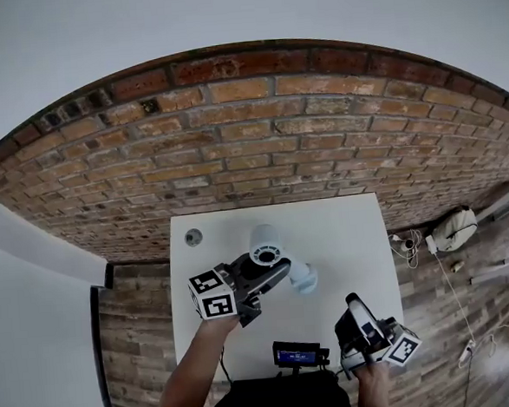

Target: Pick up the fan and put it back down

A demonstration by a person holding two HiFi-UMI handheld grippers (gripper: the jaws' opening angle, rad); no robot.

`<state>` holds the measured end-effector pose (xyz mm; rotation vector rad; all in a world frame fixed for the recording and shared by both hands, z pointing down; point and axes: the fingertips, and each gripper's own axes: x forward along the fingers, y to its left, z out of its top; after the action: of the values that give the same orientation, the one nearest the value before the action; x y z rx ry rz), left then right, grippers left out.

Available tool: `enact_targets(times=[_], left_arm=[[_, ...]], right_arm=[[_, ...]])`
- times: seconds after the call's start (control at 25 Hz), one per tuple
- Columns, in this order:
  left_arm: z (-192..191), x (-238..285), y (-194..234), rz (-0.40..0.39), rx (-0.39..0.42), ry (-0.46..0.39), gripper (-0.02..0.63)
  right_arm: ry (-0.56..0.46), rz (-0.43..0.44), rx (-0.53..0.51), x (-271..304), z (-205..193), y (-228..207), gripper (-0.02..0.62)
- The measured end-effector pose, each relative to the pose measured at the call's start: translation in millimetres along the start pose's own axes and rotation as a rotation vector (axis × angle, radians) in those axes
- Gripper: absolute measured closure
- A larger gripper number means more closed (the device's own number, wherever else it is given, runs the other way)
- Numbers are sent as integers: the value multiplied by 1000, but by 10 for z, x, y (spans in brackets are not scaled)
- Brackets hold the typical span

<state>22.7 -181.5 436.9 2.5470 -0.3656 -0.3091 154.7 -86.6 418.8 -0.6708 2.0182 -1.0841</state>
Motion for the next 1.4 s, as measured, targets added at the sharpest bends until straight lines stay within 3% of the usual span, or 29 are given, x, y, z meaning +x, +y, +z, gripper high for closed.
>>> enact_targets(times=[0.24, 0.44, 0.72, 1.16, 1.4], left_arm=[[621, 27, -292, -50, 88, -42, 457], [762, -11, 16, 45, 286, 12, 457], [925, 11, 590, 149, 364, 31, 457], [647, 144, 1306, 222, 378, 140, 457], [223, 155, 1738, 221, 456, 232, 457]], right_arm=[[25, 60, -5, 333, 44, 111, 538], [37, 56, 12, 350, 1, 15, 538], [13, 14, 31, 219, 83, -183, 538], [-30, -13, 74, 167, 174, -576, 538], [-30, -18, 83, 212, 232, -701, 538]])
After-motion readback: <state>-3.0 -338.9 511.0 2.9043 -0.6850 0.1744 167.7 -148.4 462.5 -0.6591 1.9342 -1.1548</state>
